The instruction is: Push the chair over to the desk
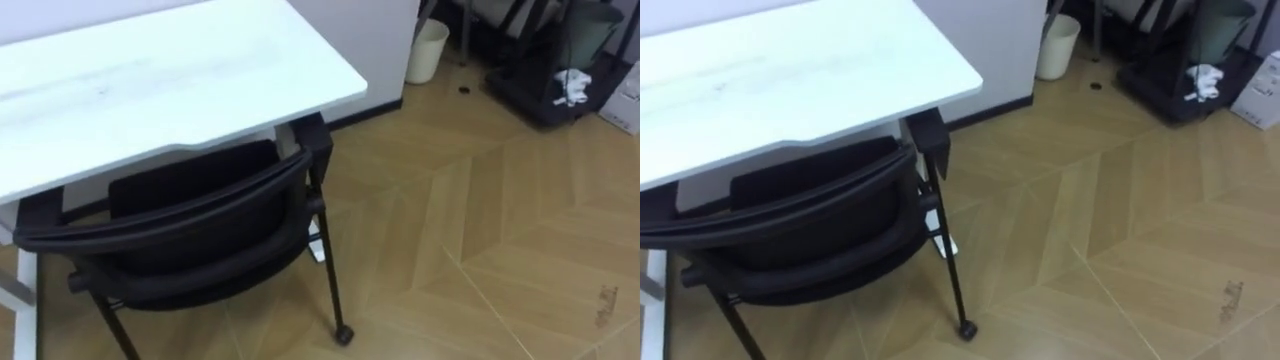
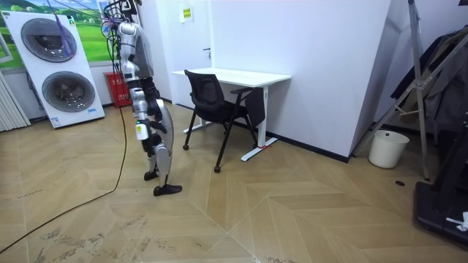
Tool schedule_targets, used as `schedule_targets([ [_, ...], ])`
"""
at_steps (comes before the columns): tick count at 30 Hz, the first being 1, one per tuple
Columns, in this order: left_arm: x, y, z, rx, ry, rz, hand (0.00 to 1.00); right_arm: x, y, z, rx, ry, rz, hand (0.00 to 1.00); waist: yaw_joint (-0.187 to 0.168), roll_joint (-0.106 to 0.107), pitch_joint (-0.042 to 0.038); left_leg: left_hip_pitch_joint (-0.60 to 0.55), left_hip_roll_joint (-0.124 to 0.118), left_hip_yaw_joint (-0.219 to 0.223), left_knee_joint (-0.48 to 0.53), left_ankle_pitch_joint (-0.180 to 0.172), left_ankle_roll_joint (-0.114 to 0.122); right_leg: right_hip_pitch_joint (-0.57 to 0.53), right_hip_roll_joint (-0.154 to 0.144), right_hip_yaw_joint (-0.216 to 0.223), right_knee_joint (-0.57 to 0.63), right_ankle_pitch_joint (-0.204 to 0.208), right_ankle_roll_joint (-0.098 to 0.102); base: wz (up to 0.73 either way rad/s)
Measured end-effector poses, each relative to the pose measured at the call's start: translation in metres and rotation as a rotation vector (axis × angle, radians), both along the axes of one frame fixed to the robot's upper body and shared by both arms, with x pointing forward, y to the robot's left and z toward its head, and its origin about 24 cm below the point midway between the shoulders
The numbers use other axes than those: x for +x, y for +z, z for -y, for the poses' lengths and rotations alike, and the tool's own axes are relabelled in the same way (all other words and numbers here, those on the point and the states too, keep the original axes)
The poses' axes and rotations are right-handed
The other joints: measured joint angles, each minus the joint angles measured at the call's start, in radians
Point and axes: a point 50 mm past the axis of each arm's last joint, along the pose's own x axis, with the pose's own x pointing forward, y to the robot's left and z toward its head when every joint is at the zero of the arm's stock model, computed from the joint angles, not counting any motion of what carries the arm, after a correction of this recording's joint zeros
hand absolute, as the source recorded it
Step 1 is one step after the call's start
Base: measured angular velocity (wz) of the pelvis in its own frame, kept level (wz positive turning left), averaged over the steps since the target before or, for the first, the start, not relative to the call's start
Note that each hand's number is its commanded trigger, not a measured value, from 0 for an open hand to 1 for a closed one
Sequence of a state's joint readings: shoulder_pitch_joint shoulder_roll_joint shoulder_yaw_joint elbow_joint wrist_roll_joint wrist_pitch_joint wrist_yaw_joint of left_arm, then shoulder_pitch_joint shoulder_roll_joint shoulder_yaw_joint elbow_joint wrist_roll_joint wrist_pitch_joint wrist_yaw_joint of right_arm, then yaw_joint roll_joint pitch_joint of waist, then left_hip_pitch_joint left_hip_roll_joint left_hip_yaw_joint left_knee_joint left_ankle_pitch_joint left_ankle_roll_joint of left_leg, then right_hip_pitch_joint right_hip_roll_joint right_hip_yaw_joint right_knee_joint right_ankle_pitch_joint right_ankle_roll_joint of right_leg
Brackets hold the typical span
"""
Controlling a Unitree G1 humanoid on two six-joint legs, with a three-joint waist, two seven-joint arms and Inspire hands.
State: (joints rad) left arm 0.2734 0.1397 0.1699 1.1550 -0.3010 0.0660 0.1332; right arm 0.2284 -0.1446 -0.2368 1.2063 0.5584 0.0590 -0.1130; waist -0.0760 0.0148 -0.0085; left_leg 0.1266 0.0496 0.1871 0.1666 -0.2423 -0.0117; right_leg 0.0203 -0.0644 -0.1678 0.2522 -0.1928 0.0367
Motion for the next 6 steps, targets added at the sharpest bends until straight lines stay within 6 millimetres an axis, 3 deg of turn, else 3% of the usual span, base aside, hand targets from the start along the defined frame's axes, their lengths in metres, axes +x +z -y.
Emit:
schedule_targets([
  [3,0.024,-0.003,0.008,-0.051,-0.075,0.059,0.0,0.02,-0.002,-0.006,0.041,0.076,0.052,0.0,-0.001,-0.004,0.0025,-0.014,-0.001,-0.008,0.002,0.0,0.0,0.0,0.001,-0.014,-0.016,0.002,0.003,0.12],
  [6,0.032,-0.003,0.01,-0.068,-0.104,0.085,0.0,0.026,-0.003,-0.009,0.068,0.115,0.072,0.0,0.0,-0.01,0.0134,-0.02,-0.001,-0.01,0.002,0.0,0.001,-0.003,0.0,-0.014,-0.019,0.002,0.004,0.04],
])
